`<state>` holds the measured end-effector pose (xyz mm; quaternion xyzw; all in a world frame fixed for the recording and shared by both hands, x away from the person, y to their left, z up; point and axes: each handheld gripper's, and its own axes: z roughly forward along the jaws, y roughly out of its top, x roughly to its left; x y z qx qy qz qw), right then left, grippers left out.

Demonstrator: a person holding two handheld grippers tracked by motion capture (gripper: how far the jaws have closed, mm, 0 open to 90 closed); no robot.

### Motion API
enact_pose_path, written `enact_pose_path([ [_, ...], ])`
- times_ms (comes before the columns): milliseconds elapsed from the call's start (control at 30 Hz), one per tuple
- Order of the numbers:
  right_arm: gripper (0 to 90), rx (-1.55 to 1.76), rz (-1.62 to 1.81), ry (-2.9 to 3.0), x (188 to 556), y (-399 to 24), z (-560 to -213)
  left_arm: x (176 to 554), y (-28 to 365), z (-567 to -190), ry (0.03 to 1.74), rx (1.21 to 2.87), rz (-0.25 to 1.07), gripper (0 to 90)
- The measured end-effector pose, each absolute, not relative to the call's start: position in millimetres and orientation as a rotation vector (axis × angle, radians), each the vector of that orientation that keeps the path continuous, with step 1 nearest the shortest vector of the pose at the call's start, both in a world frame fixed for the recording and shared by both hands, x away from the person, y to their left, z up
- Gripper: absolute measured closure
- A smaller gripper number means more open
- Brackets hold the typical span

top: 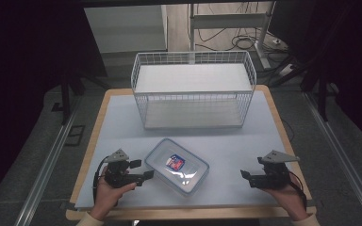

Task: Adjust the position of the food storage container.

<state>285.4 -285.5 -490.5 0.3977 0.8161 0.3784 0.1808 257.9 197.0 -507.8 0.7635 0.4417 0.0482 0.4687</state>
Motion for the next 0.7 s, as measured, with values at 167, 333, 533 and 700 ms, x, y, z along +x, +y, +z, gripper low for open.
enact_pose_path([
  [167, 15.4, 1.125, 1.062, 2.313, 287, -285, -492, 258, 197, -508, 1.083, 1.872, 0.118, 22.9],
  [333, 15.7, 1.130, 1.037, 2.329, 287, -285, -495, 257, 200, -504, 1.065, 1.863, 0.119, 24.3],
  [533, 16.0, 1.135, 1.045, 2.323, 288, -286, -496, 254, 204, -497, 1.052, 1.847, 0.126, 25.5],
  [700, 16.4, 1.133, 1.047, 2.325, 287, -285, -496, 252, 208, -494, 1.044, 1.845, 0.124, 27.5],
])
